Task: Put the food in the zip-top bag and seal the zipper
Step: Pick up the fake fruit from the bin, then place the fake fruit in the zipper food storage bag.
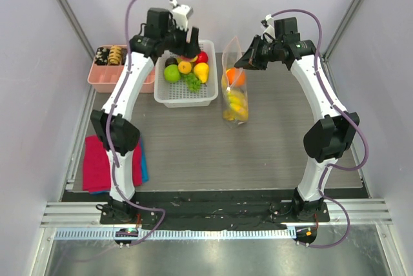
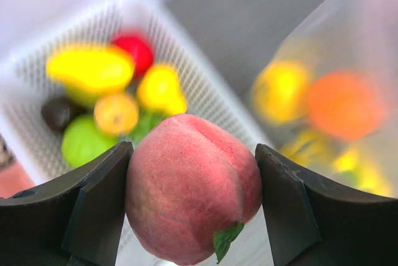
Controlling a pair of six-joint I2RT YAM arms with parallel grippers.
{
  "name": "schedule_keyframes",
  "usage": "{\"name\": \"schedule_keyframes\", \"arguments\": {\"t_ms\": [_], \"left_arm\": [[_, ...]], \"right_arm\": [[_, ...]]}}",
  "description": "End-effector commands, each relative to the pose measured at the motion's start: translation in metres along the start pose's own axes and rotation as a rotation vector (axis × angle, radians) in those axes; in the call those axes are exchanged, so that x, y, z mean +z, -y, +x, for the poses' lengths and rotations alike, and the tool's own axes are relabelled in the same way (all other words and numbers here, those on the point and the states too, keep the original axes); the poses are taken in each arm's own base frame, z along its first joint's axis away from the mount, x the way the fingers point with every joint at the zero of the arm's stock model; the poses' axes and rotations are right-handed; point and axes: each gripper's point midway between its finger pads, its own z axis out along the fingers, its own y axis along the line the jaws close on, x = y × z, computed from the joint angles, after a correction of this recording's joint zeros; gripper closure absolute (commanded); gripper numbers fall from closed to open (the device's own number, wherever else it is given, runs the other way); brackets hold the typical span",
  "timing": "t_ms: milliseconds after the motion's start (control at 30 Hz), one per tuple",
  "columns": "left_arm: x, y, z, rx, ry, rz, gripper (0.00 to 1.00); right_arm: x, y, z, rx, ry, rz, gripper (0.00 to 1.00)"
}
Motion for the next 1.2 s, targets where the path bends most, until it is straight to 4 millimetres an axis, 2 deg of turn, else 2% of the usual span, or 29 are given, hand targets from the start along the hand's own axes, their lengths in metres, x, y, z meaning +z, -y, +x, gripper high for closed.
{"name": "schedule_keyframes", "arguments": {"t_ms": [0,33,100,167,200,300,367,500,567,667,700,733,800,833,1033,1067,1133,1167], "left_arm": [[-0.072,0.078,-0.129,-0.002,0.420,0.249,0.51],[-0.086,0.090,-0.149,0.016,0.501,0.285,0.50],[-0.095,0.113,-0.163,-0.015,0.553,0.351,0.49],[-0.096,0.131,-0.170,-0.013,0.591,0.399,0.48],[-0.092,0.148,-0.169,-0.011,0.586,0.435,0.48],[-0.075,0.174,-0.159,-0.026,0.553,0.488,0.48],[-0.055,0.181,-0.147,-0.060,0.515,0.509,0.48],[-0.020,0.180,-0.119,-0.174,0.404,0.529,0.48],[-0.012,0.179,-0.106,-0.201,0.355,0.538,0.49],[-0.013,0.179,-0.092,-0.220,0.308,0.528,0.49],[-0.005,0.177,-0.074,-0.241,0.262,0.520,0.49],[-0.013,0.178,-0.074,-0.238,0.266,0.521,0.49],[-0.008,0.175,-0.057,-0.236,0.230,0.498,0.48],[-0.016,0.174,-0.056,-0.224,0.228,0.490,0.48],[-0.026,0.173,-0.043,-0.170,0.159,0.460,0.48],[-0.021,0.175,-0.028,-0.178,0.096,0.459,0.48],[-0.024,0.181,-0.027,-0.147,0.074,0.480,0.45],[-0.024,0.183,-0.022,-0.150,0.049,0.486,0.38]], "right_arm": [[-0.007,-0.012,-0.006,-0.034,0.033,-0.027,0.99],[-0.008,-0.012,-0.007,-0.035,0.037,-0.023,0.99],[-0.011,-0.015,-0.010,-0.041,0.054,-0.021,0.99],[-0.010,-0.018,-0.010,-0.042,0.054,-0.027,0.99],[-0.010,-0.021,-0.011,-0.045,0.057,-0.032,0.99],[-0.010,-0.023,-0.012,-0.044,0.060,-0.035,0.99],[-0.011,-0.022,-0.013,-0.044,0.064,-0.029,0.99],[-0.012,-0.019,-0.013,-0.044,0.074,-0.010,0.99],[-0.013,-0.017,-0.015,-0.051,0.088,0.007,0.99],[-0.018,-0.014,-0.020,-0.059,0.117,0.041,0.99],[-0.019,-0.013,-0.021,-0.059,0.125,0.051,0.99],[-0.021,-0.012,-0.023,-0.058,0.135,0.064,0.99],[-0.025,-0.008,-0.028,-0.060,0.163,0.097,0.99],[-0.026,-0.007,-0.029,-0.062,0.169,0.104,0.99],[-0.030,-0.007,-0.031,-0.064,0.182,0.116,0.99],[-0.029,-0.007,-0.031,-0.067,0.180,0.111,0.99],[-0.029,-0.008,-0.030,-0.068,0.172,0.102,0.99],[-0.027,-0.009,-0.030,-0.070,0.171,0.098,0.99]]}}
